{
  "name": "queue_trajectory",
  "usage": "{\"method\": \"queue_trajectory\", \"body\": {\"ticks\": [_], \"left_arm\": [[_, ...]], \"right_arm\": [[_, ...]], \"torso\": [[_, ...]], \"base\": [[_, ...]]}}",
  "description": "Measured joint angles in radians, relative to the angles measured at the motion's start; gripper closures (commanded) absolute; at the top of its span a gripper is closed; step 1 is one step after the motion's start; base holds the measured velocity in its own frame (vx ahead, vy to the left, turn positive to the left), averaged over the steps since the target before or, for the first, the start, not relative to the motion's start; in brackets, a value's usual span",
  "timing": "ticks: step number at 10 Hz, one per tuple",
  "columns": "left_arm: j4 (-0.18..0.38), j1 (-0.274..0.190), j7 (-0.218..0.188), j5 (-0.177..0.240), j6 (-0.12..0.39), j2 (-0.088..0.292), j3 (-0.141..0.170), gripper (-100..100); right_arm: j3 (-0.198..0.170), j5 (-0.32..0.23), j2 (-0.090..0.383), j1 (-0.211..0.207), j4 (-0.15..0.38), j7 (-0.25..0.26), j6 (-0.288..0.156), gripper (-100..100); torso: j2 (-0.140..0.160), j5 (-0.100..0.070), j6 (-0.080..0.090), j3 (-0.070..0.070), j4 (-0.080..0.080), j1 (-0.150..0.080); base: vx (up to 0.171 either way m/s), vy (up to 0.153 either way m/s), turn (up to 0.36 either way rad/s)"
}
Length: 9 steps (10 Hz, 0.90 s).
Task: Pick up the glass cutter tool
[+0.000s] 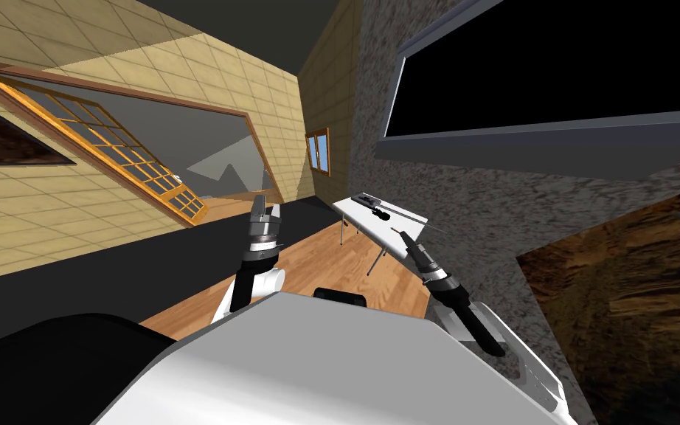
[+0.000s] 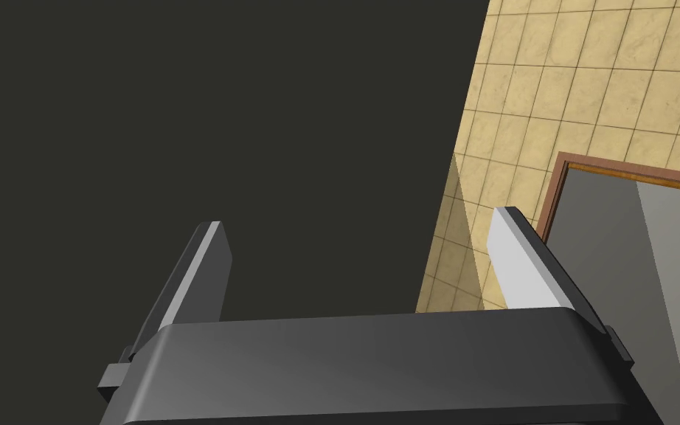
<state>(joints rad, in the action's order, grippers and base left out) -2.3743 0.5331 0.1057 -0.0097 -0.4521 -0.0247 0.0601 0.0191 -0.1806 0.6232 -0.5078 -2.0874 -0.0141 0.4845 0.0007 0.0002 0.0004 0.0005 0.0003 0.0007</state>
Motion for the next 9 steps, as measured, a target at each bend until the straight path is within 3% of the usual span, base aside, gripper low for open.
{"method": "queue_trajectory", "body": {"ticks": [9], "left_arm": [[0.000, 0.000, 0.000, 0.000, 0.000, 0.000, 0.000, 0]], "right_arm": [[-0.045, -0.085, 0.246, -0.025, 0.090, 0.015, 0.027, -100]], "torso": [[-0.002, 0.000, 0.000, -0.001, 0.000, -0.001]], "base": [[0.008, 0.018, 0.095]]}}
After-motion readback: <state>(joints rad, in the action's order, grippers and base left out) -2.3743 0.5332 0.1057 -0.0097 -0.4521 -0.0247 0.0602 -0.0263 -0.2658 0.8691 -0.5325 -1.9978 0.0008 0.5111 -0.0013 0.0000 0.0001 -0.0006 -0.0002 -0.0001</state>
